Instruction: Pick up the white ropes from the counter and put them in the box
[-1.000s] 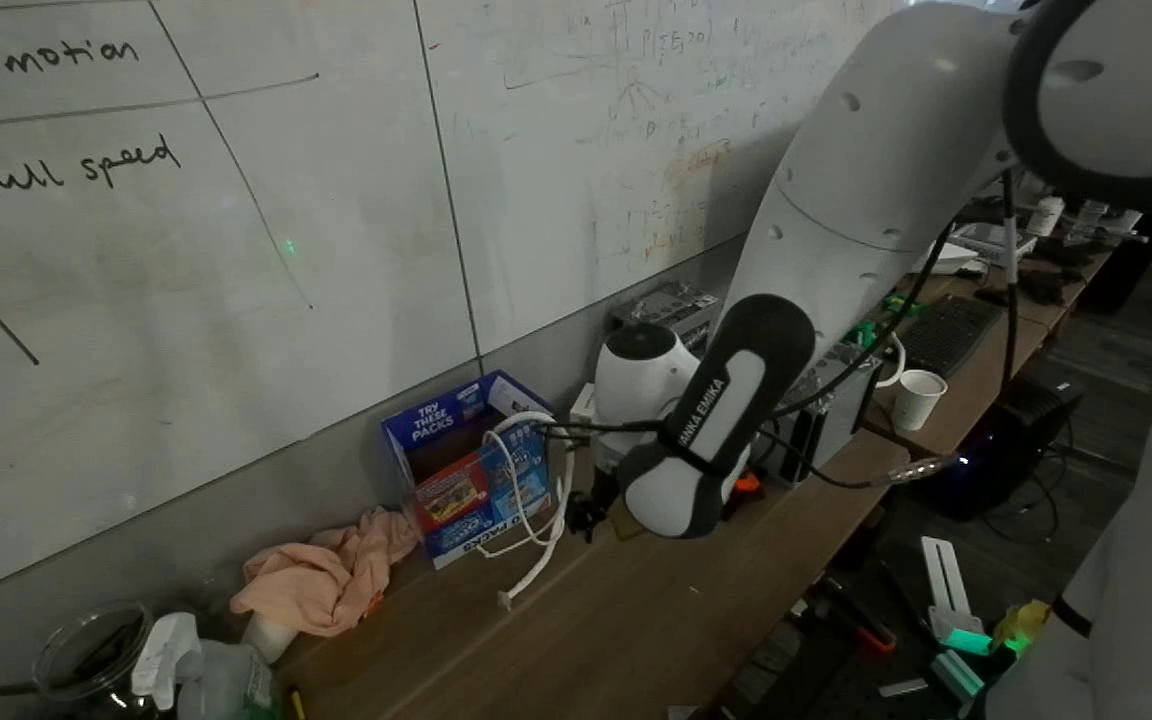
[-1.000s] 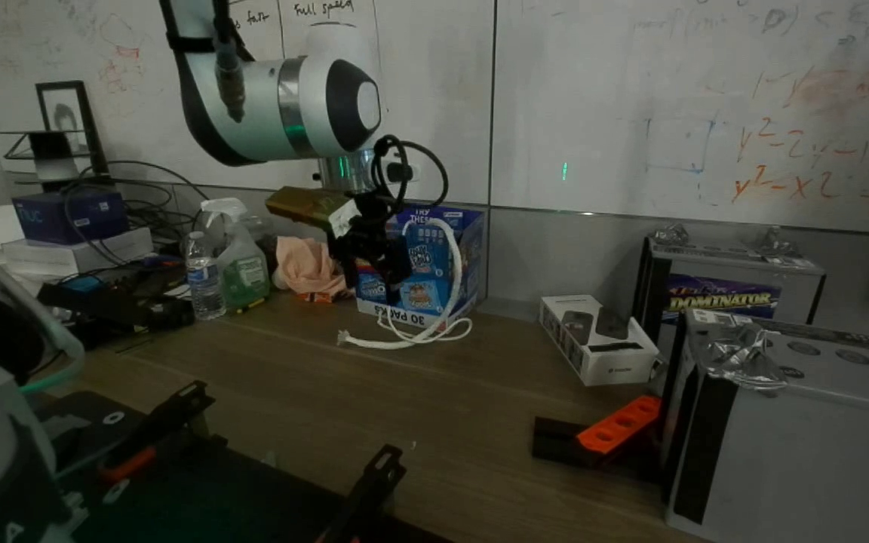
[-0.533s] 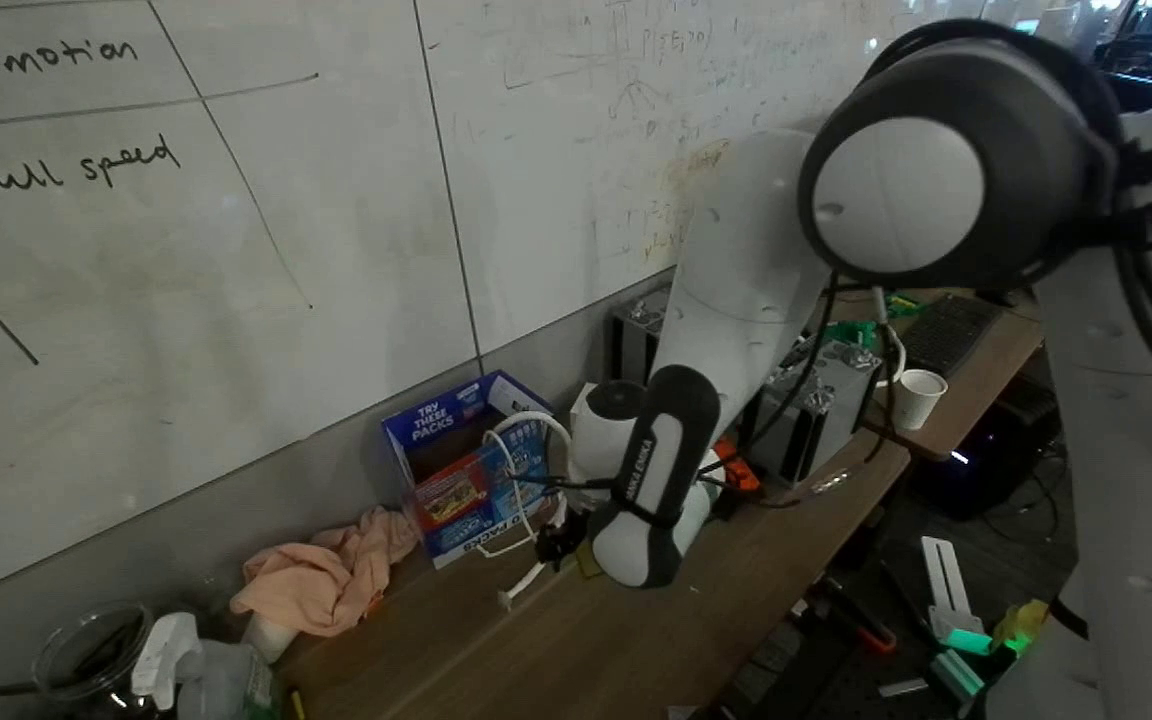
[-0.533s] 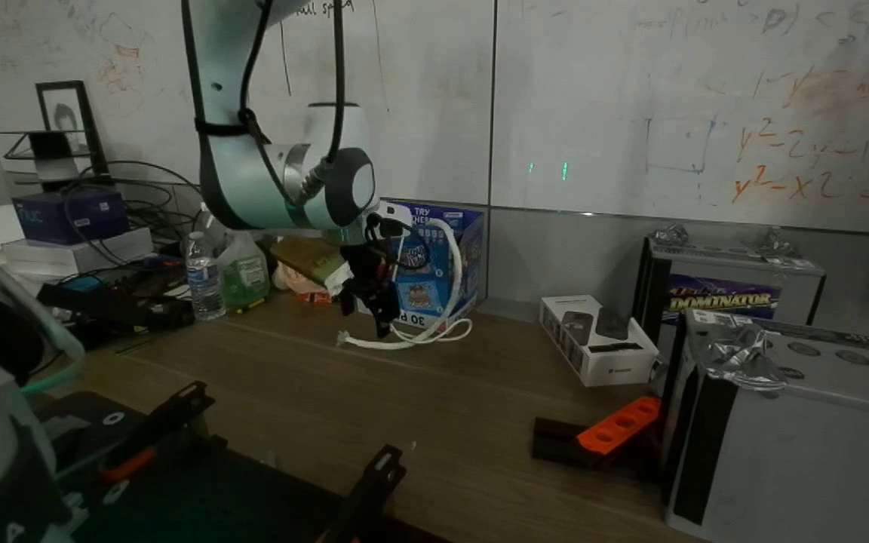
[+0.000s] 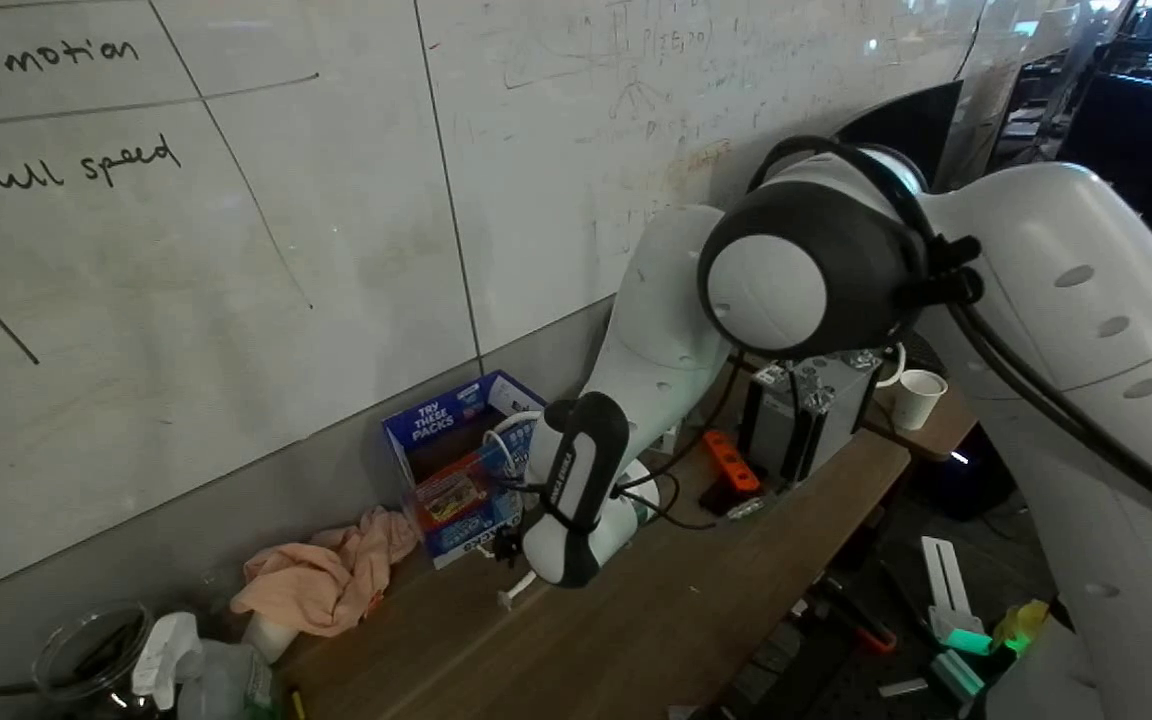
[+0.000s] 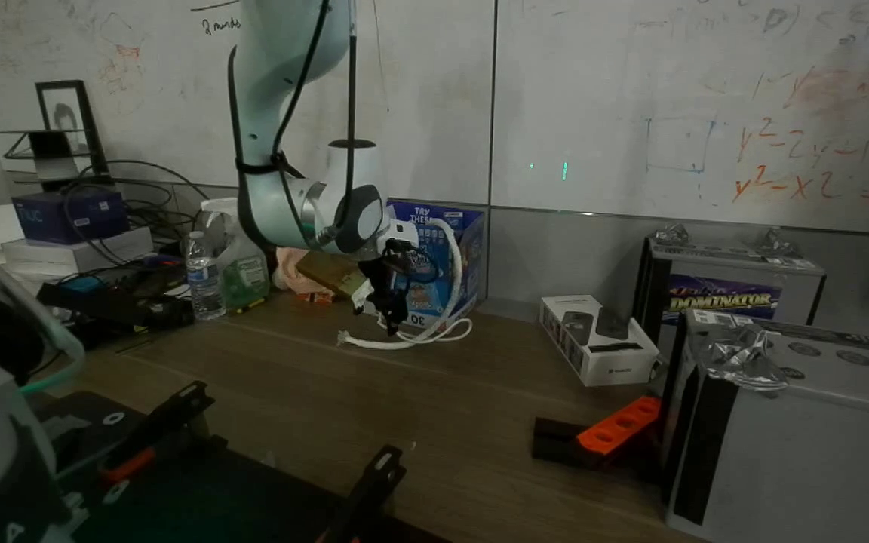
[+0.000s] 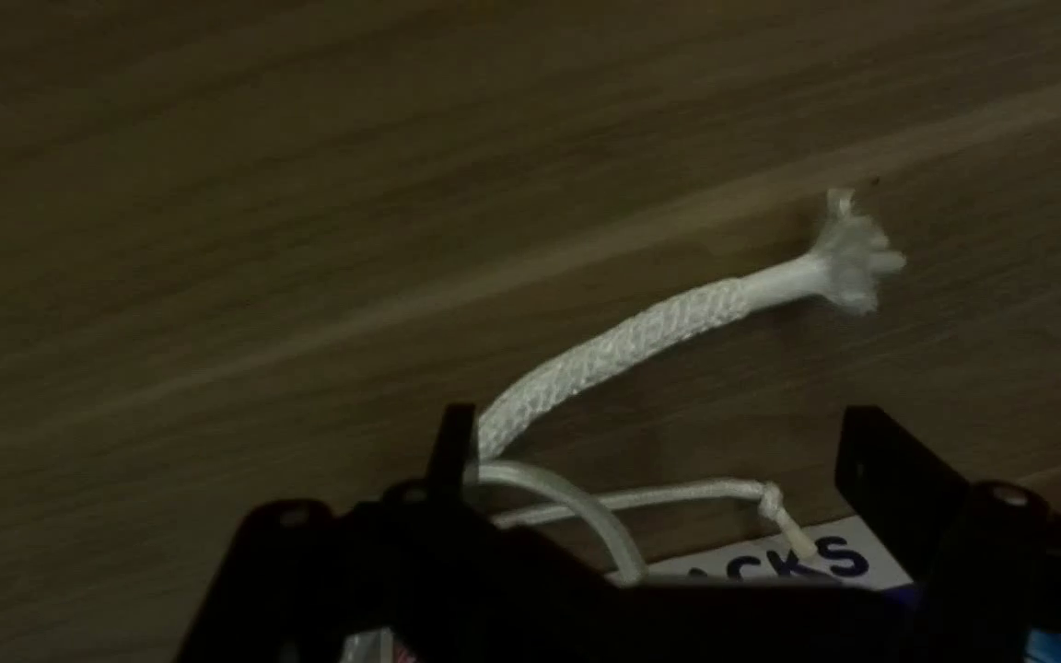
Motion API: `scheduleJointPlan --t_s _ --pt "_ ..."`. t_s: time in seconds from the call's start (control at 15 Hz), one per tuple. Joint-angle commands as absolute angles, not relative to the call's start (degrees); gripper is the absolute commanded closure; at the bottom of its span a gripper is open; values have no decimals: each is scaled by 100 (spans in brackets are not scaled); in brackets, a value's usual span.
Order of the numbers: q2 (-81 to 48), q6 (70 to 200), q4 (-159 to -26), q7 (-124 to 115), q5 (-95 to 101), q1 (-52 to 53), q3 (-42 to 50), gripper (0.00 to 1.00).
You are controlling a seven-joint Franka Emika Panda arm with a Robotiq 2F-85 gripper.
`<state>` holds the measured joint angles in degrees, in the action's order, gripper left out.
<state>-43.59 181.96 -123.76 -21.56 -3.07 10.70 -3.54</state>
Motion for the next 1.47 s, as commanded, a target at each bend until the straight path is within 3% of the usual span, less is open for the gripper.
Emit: scheduleJointPlan --t_s 0.0,0.67,1.4 --pt "-4721 18251 -11823 -1535 -404 877 -450 0" --pt "-4799 17440 -11356 -1233 -336 1230 102 0" --pt "-4850 17884 -11545 -1281 -325 1593 775 0"
